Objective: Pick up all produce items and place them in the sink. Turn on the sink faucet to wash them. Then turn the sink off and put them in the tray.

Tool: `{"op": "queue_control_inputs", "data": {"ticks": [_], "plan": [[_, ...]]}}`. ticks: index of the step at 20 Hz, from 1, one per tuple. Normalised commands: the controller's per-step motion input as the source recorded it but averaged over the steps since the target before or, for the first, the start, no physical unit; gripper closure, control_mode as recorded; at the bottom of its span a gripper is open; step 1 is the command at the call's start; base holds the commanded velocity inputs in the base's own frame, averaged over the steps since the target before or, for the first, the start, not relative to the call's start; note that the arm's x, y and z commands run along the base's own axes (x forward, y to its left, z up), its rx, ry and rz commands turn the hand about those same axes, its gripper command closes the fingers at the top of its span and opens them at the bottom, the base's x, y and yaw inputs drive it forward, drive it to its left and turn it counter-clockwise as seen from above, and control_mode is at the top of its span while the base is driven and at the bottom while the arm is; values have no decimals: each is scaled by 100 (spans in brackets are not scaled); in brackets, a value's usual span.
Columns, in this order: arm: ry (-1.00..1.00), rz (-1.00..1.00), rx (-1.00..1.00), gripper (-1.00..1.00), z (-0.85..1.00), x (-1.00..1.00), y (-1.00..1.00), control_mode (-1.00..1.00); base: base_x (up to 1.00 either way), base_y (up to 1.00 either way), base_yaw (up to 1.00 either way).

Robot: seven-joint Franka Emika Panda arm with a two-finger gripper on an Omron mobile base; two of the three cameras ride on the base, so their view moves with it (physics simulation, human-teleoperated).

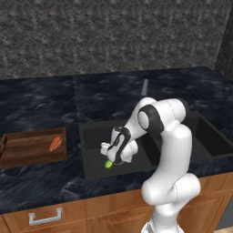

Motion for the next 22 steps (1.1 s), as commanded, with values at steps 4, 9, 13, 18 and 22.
{"op": "queue_control_inputs", "data": {"ticks": [4,9,13,18,22], "plan": [[-2,7,-3,-100,-26,23,12,-100,0,0,0],[-2,7,-2,-100,-25,20,11,-100,0,0,0],[-1,7,-2,-100,-28,13,6,-100,0,0,0],[-1,5,-3,-100,-28,0,1,-100,0,0,0],[-2,6,-3,100,-43,3,1,-100,0,0,0]]}}
